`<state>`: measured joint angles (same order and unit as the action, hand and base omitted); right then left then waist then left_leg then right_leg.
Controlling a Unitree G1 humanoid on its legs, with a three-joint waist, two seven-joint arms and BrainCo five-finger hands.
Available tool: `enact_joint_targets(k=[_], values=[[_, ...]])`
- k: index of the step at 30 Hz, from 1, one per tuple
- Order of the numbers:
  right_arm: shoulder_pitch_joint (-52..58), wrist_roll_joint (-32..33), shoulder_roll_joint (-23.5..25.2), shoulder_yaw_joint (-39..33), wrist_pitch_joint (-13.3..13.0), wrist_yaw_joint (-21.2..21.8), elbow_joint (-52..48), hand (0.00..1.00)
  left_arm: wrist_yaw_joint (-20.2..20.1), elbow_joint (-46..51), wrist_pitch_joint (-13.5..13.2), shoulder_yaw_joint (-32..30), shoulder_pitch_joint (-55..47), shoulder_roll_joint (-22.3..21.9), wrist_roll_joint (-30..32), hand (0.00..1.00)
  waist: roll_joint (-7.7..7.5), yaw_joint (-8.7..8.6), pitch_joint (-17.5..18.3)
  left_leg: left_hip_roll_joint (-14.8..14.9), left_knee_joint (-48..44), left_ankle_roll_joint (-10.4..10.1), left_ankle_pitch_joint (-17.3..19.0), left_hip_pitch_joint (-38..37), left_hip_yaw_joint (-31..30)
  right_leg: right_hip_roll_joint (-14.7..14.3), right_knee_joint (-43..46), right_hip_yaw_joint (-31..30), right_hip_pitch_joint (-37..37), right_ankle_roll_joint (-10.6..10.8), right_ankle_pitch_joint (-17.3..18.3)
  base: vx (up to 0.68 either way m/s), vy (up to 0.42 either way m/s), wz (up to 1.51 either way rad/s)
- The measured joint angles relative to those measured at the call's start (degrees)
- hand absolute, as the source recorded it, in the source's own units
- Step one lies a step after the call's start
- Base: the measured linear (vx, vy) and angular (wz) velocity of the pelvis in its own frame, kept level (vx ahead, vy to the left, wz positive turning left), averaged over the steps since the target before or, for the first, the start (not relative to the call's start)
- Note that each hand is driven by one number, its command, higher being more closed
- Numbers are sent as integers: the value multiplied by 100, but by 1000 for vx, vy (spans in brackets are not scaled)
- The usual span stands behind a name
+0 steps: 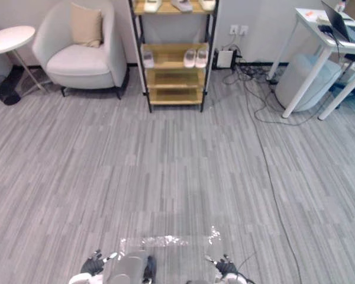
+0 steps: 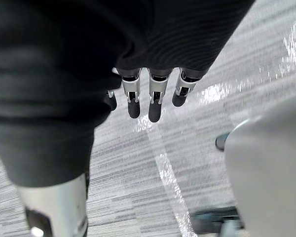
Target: Organize the slippers on the shoe rack
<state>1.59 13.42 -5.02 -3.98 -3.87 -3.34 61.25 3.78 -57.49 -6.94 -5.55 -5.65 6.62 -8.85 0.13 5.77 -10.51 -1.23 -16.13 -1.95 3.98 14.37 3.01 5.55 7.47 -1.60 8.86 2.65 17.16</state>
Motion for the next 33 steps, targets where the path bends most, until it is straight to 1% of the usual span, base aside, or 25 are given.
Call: enact_joint_targets(k=[1, 3, 5, 7, 8, 9, 10, 11, 12, 14, 15, 17, 18, 19, 20, 21, 22, 23, 24, 25, 27, 29, 31, 32, 33], values=[[-27, -4, 78, 31, -4, 10, 1, 0, 3, 6, -12, 10, 93, 44, -22, 0, -109, -1, -15, -120, -87, 128, 110, 38, 54, 53, 78, -116, 1, -17, -43, 565, 245, -18], [-116, -6, 159, 28, 1, 10, 3, 0, -1, -1, -4, 0, 171, 47, -24, 0, -154, 79, -27, -166, -428, 300, 363, 45, 215, 139, 457, -250, -95, -12, -54, 449, 178, -13], [-176, -18, 275, 26, -1, 32, -108, 0, -1, -3, -2, 10, 165, 49, -23, 0, -192, 100, -12, -230, -331, 400, 427, -256, 302, 173, 1193, -410, -264, 158, -147, 364, 152, -22], [-168, -202, 383, 103, -14, 119, -191, 0, -5, 0, 0, 105, 117, 63, -20, 0, -187, 83, -17, -208, 11, 476, 737, -943, 275, 105, 2986, -443, -852, 877, -600, 374, 115, -28], [-163, -226, 437, 146, -9, 137, -181, 0, -10, -5, 12, 124, 118, 119, -19, 0, -264, 65, -58, -247, 127, 500, 814, -1284, 289, 161, 3961, -364, -1193, 972, -732, 343, 50, -14], [-142, -227, 433, 201, -10, 155, -288, 0, -12, -4, 16, 164, 108, 155, -18, 0, -268, 13, -49, -242, 227, 513, 946, -1600, 266, 207, 4754, -112, -1603, 631, -533, 325, 12, -8], [-152, -228, 415, 219, -13, 174, -308, 0, -13, -35, 15, 181, 167, 163, -19, 0, -299, 1, -75, -212, 384, 586, 1034, -1961, 257, 242, 4899, 225, -1850, 306, -298, 328, -2, -2], [-163, -230, 399, 230, -14, 188, -304, 0, -14, -53, 16, 187, 172, 161, -20, 0, -290, -10, -76, -154, 457, 576, 1092, -2126, 249, 227, 4748, 449, -1989, 128, -155, 389, -31, 5], [-188, -230, 365, 243, -27, 219, -306, 0, -26, -52, 7, 216, 197, 136, -20, 0, -247, -73, -73, -15, 507, 550, 1226, -2286, 199, 111, 4105, 809, -2219, -47, -24, 327, -40, 14], [-314, -229, 332, 244, -31, 230, -293, 0, -28, -58, 13, 221, 229, 81, -19, 0, -220, -192, -92, 163, 585, 457, 1335, -2498, 133, -161, 2859, 1002, -2625, -108, -141, 411, -47, 17], [-376, -228, 306, 245, -27, 233, -292, 0, -31, -61, 16, 224, 231, 28, -19, 0, -195, -266, -107, 235, 671, 453, 1347, -2591, 104, -314, 2156, 992, -2750, -112, -437, 507, -77, 21], [-378, -227, 229, 245, -27, 232, -289, 0, -40, -69, 20, 263, 254, -108, -12, 0, -185, -342, -138, 233, 798, 397, 1380, -2877, -122, -579, 382, 822, -2774, -194, -1541, 525, -125, 32], [-353, -228, 212, 243, -25, 232, -285, 0, -48, -72, 14, 259, 256, -106, -14, 0, -208, -358, -127, 194, 783, 336, 1418, -2977, -245, -594, 205, 775, -2729, -209, -1756, 558, -179, 71], [-320, -229, 138, 225, -17, 236, -286, 0, -48, -146, 14, 253, 311, -163, -14, 0, -171, -449, -125, 214, 713, 314, 1496, -3177, -603, -573, 454, 703, -2656, -418, -2422, 568, -202, 78], [-338, -230, 10, 181, -11, 237, -228, 0, -47, -167, -2, 238, 369, -311, -13, 0, 90, -473, -72, 421, 462, 296, 1486, -3117, -809, -663, 652, 870, -2618, -500, -2126, 574, -204, 80], [-336, -231, -35, 131, -18, 241, -202, 0, -52, -164, -11, 205, 378, -378, -11, 0, 208, -478, -31, 486, 175, 289, 1482, -2990, -906, -720, 665, 964, -2580, -520, -2004, 574, -207, 49], [-342, -230, -65, 39, -13, 236, -198, 0, -53, -159, -7, 24, 383, -528, -9, 0, 348, -474, -34, 574, -696, 113, 1366, -2648, -995, -827, 659, 1122, -2387, -610, -1819, 566, -222, 37], [-318, -227, -63, 38, -12, 228, -257, 0, -60, -127, 16, -197, 412, -634, 3, 0, 388, -491, -56, 604, -1806, -168, 1021, -2208, -973, -882, 618, 1179, -2156, -664, -1649, 664, -230, 27], [-277, -220, -57, 52, -2, 219, -334, 0, -53, -92, 20, -270, 421, -655, 13, 0, 388, -483, -75, 631, -2643, -303, 588, -1862, -939, -913, 553, 1173, -1939, -721, -1562, 628, -193, 16], [-229, -216, -16, 84, 5, 206, -409, 0, -60, 10, 13, -352, 403, -671, 26, 0, 356, -417, -161, 836, -3679, -323, 617, -1453, -660, -981, 416, 1182, -1488, -798, -1410, 512, -131, 11], [-191, -206, 136, 89, 1, 189, -422, 0, -61, 241, -3, -377, 440, -613, 28, 0, 183, -309, -265, 971, -4322, -189, 940, -882, -245, -944, 209, 1200, -844, -896, -1144, 435, -135, 18], [-151, -193, 246, 66, 0, 146, -412, 0, -67, 405, -16, -360, 439, -634, 27, 0, 79, -211, -255, 947, -4135, -22, 1155, -395, -11, -897, 57, 1209, -489, -844, -1015, 356, -107, 10], [-219, -154, 302, 57, 8, 104, -403, 0, -65, 504, -32, -342, 440, -661, 24, 0, 86, -98, -257, 561, -2311, 136, 1279, 166, 144, -778, -132, 1124, -112, -751, -744, 349, 2, -8], [-223, -154, 298, 57, 12, 103, -402, 0, -64, 511, -32, -347, 440, -697, 23, 0, 104, -68, -264, 451, -1787, 149, 1171, 211, 132, -735, -163, 1080, -13, -747, -661, 420, 82, -25], [-221, -154, 274, 62, 22, 102, -381, 0, -61, 509, -36, -344, 429, -698, 9, 0, 138, 34, -246, 227, -524, 54, 702, 245, 99, -649, -236, 979, 77, -664, -556, 528, 162, -38]])
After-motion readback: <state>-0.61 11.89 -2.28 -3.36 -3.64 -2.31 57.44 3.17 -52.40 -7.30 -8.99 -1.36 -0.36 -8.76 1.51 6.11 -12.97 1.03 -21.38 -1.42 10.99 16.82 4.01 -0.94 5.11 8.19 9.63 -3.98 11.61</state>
